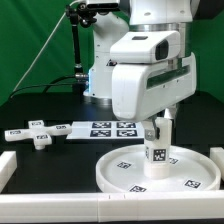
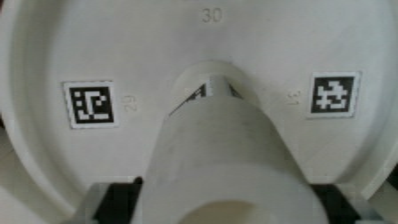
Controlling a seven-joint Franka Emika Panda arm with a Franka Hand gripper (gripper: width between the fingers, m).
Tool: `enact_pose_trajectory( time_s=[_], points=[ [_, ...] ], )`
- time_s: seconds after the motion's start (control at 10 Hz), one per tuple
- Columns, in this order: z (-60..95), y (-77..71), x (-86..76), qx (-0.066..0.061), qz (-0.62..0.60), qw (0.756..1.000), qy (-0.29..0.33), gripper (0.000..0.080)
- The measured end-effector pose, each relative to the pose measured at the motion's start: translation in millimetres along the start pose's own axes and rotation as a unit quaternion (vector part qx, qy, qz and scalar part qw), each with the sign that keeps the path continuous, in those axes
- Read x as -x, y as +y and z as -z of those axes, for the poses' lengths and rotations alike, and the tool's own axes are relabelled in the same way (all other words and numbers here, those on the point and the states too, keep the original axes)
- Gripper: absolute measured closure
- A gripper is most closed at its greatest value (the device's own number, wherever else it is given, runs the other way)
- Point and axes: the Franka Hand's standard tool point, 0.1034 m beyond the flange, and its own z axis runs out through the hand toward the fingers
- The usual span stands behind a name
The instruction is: Assemble round table
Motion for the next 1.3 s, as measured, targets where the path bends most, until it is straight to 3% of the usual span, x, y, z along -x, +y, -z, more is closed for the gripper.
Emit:
enact_pose_trajectory(
  time_s=[0.4,0.8,1.0,1.3],
  points=[
    [-0.1,-0.1,0.0,-0.001,-0.094,0.996,0.001,0.0393],
    [0.0,0.1,-1.6,0.000,-0.242,0.970,0.007,0.0393],
    [0.0,0.6,-1.1,0.000,-0.308,0.951,0.007,0.0392],
    [-0.1,1.0,-0.1,-0.002,-0.454,0.891,0.007,0.0392]
  ],
)
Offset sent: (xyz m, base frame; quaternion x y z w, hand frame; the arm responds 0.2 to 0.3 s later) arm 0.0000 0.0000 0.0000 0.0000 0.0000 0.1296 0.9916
